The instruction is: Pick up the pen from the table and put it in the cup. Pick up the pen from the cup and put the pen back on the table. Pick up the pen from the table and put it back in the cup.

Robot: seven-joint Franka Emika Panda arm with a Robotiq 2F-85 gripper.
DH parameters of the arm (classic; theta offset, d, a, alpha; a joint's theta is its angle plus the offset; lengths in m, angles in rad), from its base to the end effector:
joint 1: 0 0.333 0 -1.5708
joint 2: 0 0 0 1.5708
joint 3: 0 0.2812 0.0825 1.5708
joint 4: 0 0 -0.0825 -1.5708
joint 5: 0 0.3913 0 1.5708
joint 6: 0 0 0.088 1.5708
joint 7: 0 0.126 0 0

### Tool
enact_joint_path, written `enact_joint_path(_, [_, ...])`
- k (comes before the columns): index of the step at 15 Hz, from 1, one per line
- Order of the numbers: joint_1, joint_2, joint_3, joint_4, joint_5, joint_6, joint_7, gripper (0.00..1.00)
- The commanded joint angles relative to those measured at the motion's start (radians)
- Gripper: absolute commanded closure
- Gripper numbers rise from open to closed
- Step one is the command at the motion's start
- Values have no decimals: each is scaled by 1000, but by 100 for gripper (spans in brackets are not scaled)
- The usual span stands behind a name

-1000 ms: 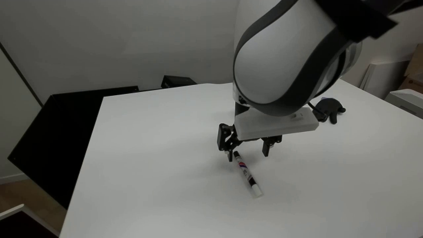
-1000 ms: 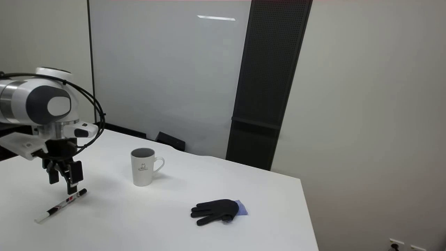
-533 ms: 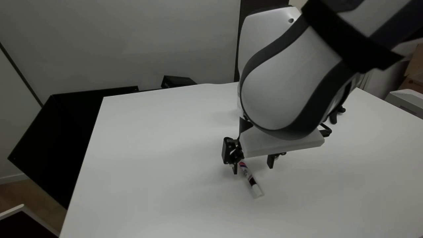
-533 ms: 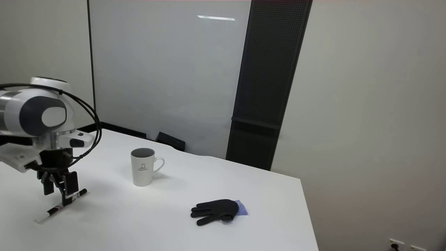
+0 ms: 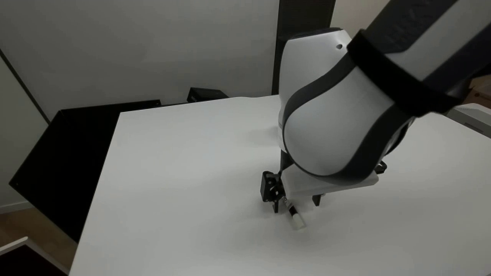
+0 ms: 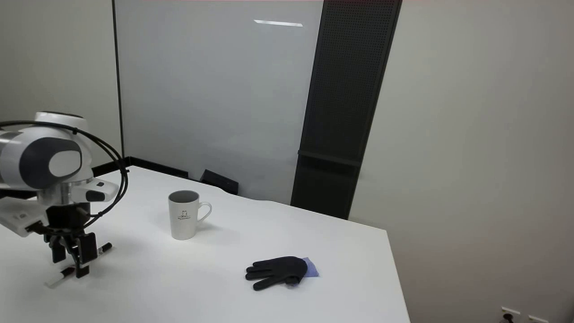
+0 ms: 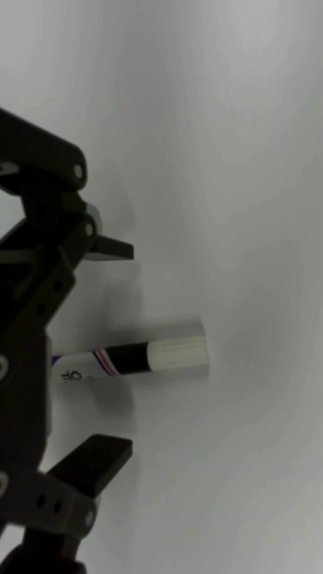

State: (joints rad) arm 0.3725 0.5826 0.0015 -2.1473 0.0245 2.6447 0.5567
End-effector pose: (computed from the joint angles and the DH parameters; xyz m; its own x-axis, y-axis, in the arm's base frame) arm 0.4960 0.1943 0.0638 0.9758 -0.2043 -0.0780 -0.2020 -0.9787 0.0360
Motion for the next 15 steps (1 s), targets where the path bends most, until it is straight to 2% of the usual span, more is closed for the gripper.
enact_joint_path(1, [30,4,-22,-25,-3,69,52,0])
enact_joint_path(15, [142,7,-86,-51,-25,146,110,0])
